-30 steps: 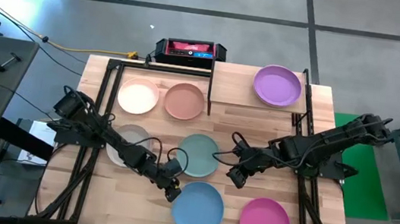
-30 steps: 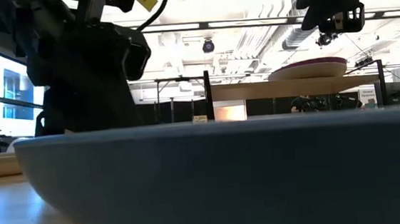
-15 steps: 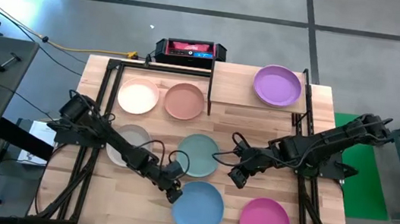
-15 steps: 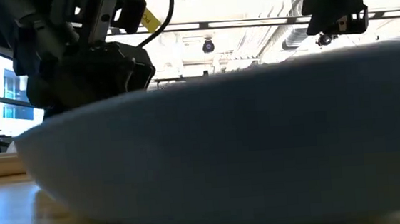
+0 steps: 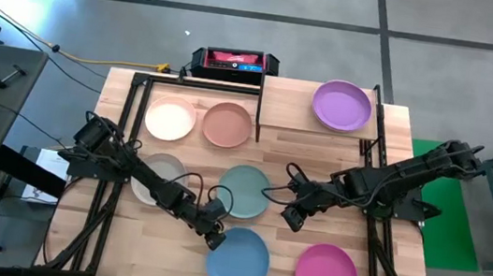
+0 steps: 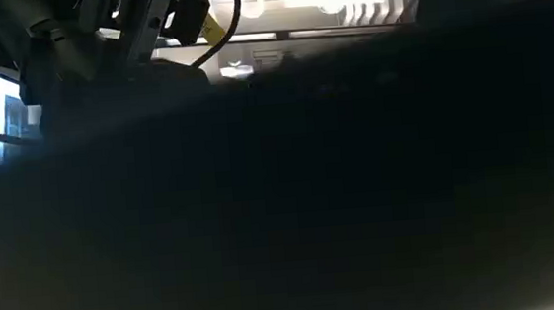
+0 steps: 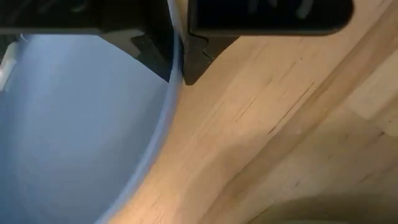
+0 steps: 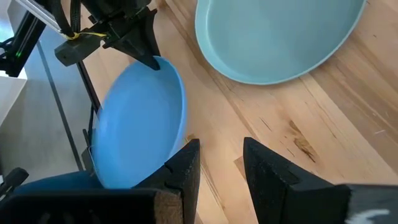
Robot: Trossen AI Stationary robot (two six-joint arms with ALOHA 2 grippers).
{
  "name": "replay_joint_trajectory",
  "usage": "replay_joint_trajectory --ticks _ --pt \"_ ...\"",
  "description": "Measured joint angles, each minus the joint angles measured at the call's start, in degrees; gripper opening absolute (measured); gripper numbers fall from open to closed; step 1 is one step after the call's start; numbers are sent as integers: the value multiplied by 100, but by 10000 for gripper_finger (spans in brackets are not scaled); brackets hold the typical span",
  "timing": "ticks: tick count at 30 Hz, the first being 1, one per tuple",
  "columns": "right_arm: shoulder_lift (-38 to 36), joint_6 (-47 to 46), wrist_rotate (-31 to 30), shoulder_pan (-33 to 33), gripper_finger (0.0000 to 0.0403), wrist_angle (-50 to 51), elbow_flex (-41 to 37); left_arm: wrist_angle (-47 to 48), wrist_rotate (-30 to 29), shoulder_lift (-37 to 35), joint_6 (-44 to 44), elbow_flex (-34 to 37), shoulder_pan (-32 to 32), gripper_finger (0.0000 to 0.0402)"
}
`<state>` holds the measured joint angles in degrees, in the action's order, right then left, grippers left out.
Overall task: Place and stack plates onto a shelf
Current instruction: Stack the blue plate on top of the purple plate on the shelf
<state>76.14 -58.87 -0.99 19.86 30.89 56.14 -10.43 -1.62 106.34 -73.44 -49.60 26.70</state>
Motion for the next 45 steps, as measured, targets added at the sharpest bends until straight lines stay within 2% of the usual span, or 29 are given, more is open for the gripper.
replay_joint_trajectory --ticks 7,14,17,23,27,36,45 --pt "0 -20 4 0 103 -1 0 -6 4 -20 -108 -7 11 3" --pt "2 -228 109 0 103 11 0 122 -9 -91 103 -322 36 2" --pt "2 -212 112 0 103 11 0 745 -10 -193 360 -589 48 1" --pt "2 -2 -13 -43 105 -149 1 2626 -20 -570 1001 -1077 -60 1" --pt "2 133 -40 -183 118 -445 2 3440 -53 -911 1385 -1289 -204 1" --pt "2 328 -174 -605 163 -674 2 4715 130 -1960 2247 -1355 -892 1" --pt "2 1215 -127 -1051 170 -2179 2 5869 270 -2732 3335 -1355 -1849 1"
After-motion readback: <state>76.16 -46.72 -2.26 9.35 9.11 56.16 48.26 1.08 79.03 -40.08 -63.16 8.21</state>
